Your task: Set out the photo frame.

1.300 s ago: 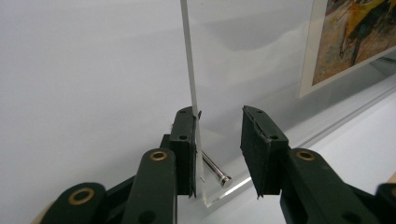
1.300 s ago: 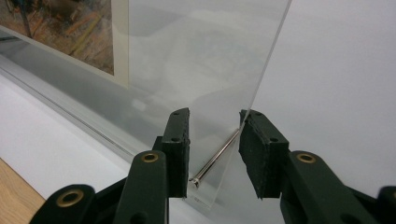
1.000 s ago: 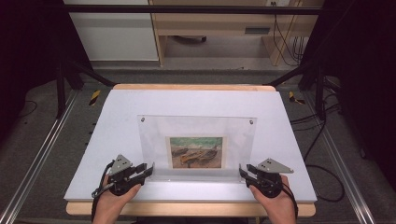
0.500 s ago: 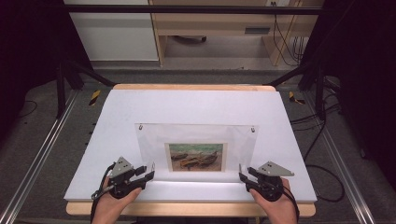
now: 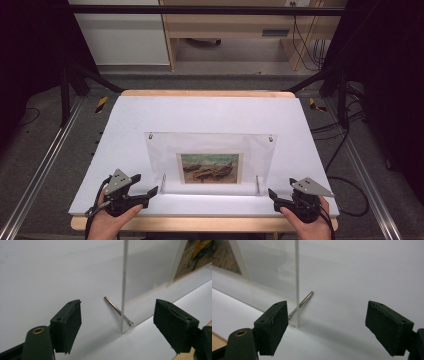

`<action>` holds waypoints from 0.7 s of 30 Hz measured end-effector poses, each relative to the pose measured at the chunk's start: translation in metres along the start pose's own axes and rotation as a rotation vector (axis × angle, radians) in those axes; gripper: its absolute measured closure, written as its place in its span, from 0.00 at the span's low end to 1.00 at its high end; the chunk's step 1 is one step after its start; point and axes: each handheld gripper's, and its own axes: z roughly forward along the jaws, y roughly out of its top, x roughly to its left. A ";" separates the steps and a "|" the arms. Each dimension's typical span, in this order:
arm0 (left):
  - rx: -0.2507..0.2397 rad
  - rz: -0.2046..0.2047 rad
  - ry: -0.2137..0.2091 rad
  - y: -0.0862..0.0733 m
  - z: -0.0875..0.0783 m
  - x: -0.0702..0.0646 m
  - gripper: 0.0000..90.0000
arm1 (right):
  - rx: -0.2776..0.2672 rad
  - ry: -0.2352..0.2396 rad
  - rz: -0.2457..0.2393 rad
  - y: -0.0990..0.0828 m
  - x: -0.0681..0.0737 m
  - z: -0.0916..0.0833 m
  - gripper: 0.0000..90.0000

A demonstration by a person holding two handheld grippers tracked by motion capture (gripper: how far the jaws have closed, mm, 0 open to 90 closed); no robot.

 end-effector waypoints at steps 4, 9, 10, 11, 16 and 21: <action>-0.008 -0.018 0.027 0.000 -0.002 0.012 0.21 | -0.001 -0.030 0.003 -0.001 -0.005 0.001 0.17; -0.011 -0.027 0.068 0.000 -0.002 0.028 0.14 | -0.004 -0.081 0.008 -0.001 -0.015 0.004 0.13; -0.012 -0.032 0.075 0.000 -0.001 0.031 0.13 | -0.004 -0.090 0.015 0.000 -0.017 0.005 0.13; -0.012 -0.032 0.075 0.000 -0.001 0.031 0.12 | -0.007 -0.102 0.010 0.000 -0.020 0.007 0.13; -0.016 -0.053 0.118 0.000 0.004 0.050 0.10 | 0.001 -0.141 0.036 0.003 -0.032 0.018 0.13; -0.043 -0.082 0.145 0.003 0.013 0.066 0.09 | 0.018 -0.170 0.055 0.010 -0.044 0.037 0.15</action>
